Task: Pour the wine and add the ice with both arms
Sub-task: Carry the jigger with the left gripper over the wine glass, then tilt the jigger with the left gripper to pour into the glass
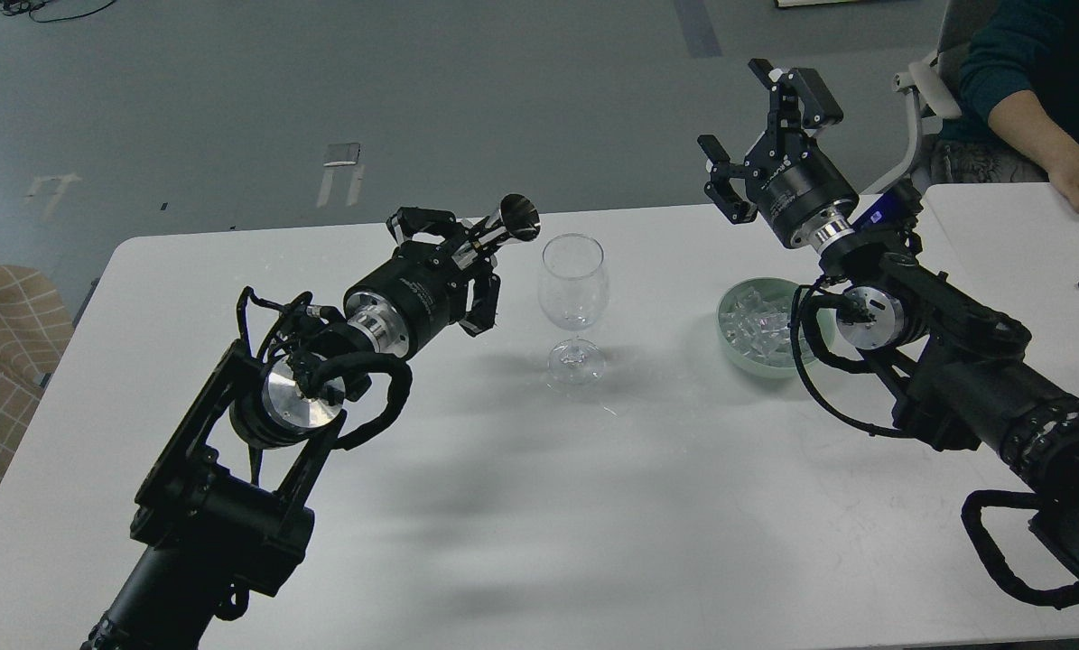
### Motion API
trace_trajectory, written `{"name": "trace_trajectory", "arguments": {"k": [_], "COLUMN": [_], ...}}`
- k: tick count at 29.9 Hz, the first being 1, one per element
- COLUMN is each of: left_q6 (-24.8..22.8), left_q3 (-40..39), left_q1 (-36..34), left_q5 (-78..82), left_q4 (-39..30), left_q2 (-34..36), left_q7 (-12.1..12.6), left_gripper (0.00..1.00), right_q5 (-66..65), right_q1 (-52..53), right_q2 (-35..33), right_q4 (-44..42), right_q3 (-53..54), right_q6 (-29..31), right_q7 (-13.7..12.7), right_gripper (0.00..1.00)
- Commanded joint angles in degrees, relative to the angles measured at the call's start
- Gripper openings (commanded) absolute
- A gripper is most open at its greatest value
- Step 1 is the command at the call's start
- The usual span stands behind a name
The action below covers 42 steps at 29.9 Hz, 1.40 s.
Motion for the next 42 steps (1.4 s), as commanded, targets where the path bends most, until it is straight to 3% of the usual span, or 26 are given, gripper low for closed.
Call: {"name": "trace_trajectory", "arguments": {"k": [1, 14, 33, 42], "left_q6": [0.09, 2.64, 2.73, 3.34], "left_q3": [0.01, 3.35, 5.29, 5.37], "left_q1": [-0.43, -3.33, -5.09, -7.20], "left_q5": [1.25, 5.82, 14.70, 15.48], "left_q4": [-0.26, -0.17, -0.09, -0.09], "left_q2": [-0.05, -0.13, 0.75, 1.10], "left_q7": [0.85, 2.61, 3.04, 4.45], "left_gripper": [0.00, 0.00, 0.00, 0.00], "right_q5": [-0.05, -0.05, -0.05, -0.05], "right_q1": [0.00, -0.26, -0.44, -0.52], "right_q2": [0.00, 0.00, 0.00, 0.00], "right_q4": [0.00, 0.00, 0.00, 0.00], "right_q3": [-0.02, -0.02, -0.02, -0.02], "right_q6": [0.00, 0.00, 0.00, 0.00], "right_q7": [0.00, 0.00, 0.00, 0.00], "right_gripper": [1.00, 1.00, 1.00, 1.00]}}
